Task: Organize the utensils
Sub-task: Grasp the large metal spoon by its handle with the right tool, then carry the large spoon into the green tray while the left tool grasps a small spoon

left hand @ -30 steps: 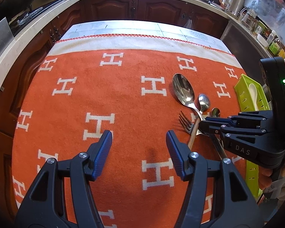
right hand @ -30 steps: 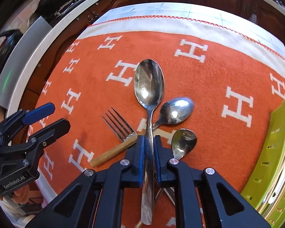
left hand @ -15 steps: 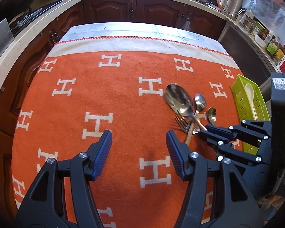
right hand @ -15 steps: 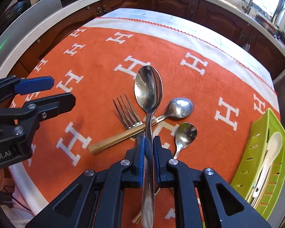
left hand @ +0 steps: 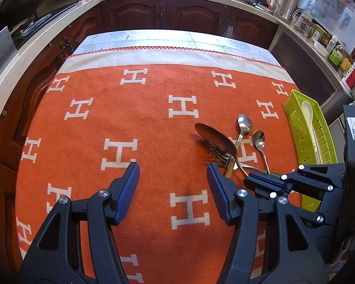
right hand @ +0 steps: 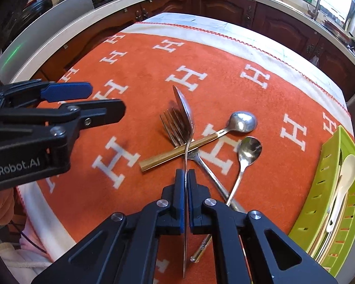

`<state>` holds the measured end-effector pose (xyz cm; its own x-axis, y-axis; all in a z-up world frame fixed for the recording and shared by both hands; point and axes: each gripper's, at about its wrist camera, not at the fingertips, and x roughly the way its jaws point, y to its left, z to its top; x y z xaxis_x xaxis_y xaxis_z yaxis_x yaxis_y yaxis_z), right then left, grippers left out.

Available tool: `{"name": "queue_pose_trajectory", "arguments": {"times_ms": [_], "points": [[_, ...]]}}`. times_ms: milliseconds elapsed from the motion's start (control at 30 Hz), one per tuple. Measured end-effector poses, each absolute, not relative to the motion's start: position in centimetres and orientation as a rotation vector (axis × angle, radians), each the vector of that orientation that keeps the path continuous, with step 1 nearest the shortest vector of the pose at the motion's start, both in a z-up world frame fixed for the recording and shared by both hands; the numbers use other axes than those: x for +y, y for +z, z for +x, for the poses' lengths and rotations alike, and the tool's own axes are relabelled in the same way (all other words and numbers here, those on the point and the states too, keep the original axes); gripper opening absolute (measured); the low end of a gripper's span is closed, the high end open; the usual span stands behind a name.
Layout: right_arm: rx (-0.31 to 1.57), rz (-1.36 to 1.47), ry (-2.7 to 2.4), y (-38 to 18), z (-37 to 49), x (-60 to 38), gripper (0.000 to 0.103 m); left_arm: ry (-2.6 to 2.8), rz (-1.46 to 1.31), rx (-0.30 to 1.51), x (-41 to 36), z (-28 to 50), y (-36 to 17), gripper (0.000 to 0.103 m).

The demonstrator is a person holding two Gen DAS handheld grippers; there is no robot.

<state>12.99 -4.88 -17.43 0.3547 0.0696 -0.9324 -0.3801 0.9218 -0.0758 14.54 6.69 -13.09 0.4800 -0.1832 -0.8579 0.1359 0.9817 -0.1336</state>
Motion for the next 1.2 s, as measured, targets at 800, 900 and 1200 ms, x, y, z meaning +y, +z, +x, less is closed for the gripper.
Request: {"name": "queue_pose_trajectory", "arguments": {"times_ms": [800, 900, 1200], "points": [[1.168, -0.015, 0.245, -15.1, 13.3, -9.4, 0.002, -0.293, 0.045, 1.009, 4.1, 14.5, -11.3, 0.056], [1.116, 0.053, 0.213, -13.1, 12.6, -11.2, 0.002, -0.359, 0.083, 0.990, 2.4, 15.1, -10.6, 0.056], [0.996, 0.188, 0.092, -8.0, 8.8, -17.8, 0.002, -0.574, 0.121, 1.101, -2.6, 19.5, -13.1, 0.056]]}}
